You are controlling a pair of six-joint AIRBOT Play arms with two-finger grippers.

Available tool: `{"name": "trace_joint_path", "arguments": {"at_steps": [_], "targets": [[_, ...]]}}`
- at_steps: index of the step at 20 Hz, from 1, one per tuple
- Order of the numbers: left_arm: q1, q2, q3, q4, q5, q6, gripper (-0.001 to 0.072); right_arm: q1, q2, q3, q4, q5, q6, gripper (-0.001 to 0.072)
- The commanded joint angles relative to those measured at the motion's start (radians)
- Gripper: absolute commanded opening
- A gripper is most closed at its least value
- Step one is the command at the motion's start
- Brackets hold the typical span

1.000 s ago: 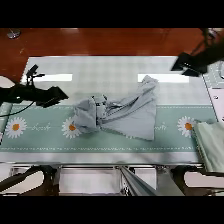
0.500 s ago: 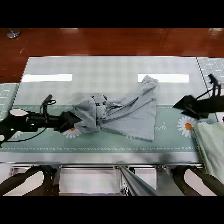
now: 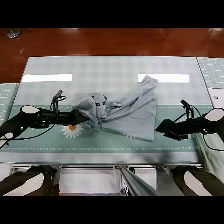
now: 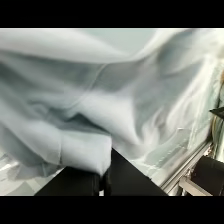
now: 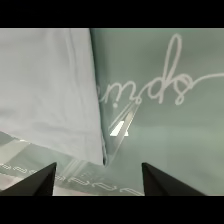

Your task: Fold the shirts.

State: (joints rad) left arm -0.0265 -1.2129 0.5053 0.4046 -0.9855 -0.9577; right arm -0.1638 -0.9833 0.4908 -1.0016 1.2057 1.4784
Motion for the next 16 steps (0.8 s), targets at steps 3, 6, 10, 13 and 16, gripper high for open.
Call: {"name": "trace_joint_path", "arguments": {"at_steps": [3, 6, 10, 13, 16], "targets": [[-0.006, -0.001, 0.021, -0.006, -0.01, 0.004, 0.0041, 0.104, -0.09, -0.01, 0.046, -0.091, 0.029, 0.0622], [-0.007, -0.001, 0.021, -0.006, -0.012, 0.003, 0.0041, 0.174, -0.156, 0.0, 0.172, -0.204, 0.02, 0.0622], [-0.011, 0.0, 0.034, -0.01, -0.025, 0.003, 0.0042, 0.289, -0.294, 0.135, 0.192, -0.224, 0.021, 0.0486], [-0.007, 0.01, 0.137, -0.025, -0.083, 0.001, 0.0041, 0.316, -0.36, 0.274, 0.174, -0.205, -0.006, 0.0021], [0.032, 0.024, 0.373, -0.025, -0.145, -0.071, 0.0041, 0.288, -0.361, 0.536, 0.067, -0.062, 0.007, 0.002]]}}
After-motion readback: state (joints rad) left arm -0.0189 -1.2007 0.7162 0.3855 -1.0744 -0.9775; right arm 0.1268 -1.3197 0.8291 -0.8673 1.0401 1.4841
